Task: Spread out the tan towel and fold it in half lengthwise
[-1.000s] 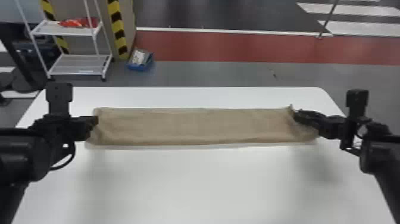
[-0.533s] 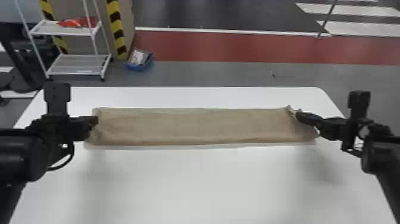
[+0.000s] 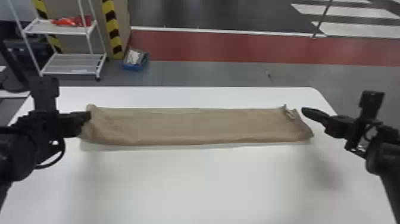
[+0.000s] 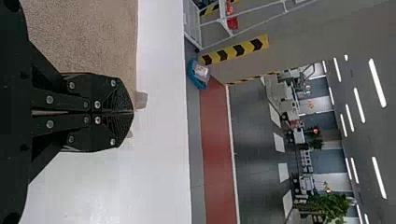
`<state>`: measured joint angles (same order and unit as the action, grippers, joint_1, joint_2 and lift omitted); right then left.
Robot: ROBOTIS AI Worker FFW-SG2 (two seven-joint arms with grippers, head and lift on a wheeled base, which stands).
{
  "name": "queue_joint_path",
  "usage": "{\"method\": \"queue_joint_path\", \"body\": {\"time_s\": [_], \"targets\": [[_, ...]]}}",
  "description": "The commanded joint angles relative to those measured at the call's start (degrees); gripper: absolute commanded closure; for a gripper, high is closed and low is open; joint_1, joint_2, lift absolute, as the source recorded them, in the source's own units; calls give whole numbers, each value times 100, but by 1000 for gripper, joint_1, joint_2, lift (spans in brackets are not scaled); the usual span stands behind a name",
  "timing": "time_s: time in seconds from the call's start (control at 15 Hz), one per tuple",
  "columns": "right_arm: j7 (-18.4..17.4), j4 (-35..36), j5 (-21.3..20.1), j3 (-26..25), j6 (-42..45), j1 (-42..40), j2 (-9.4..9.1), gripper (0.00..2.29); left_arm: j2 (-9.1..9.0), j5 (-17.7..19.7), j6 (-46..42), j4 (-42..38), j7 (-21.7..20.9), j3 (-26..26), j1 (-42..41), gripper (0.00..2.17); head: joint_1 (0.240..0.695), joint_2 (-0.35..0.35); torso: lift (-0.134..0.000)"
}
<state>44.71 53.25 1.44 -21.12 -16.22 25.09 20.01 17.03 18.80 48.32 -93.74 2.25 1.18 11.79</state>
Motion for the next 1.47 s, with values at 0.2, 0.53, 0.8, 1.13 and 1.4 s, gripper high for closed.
{"method": "queue_joint_path", "body": {"time_s": [0.2, 0.53, 0.8, 1.13, 1.4], "targets": [[-77, 27, 15, -77, 26, -48, 65, 1538, -15, -17, -37, 40, 12, 49, 34, 1241, 695, -111, -128], [-138, 27, -82, 573, 114, -66, -85, 478, -41, -70, -37, 84, 12, -4, 16, 1241, 695, -93, -128], [-419, 27, -372, 617, 114, -31, -128, 458, -33, -79, -55, 93, -14, -12, -19, 1241, 695, -72, -128], [-525, -87, -636, 609, -97, 110, -85, 650, -41, -96, -72, 101, -40, -39, -19, 1241, 695, -78, -128], [-604, -175, -697, 670, -238, 224, -93, 684, -33, -114, -72, 110, -40, -39, -37, 1241, 695, -88, -128]]}}
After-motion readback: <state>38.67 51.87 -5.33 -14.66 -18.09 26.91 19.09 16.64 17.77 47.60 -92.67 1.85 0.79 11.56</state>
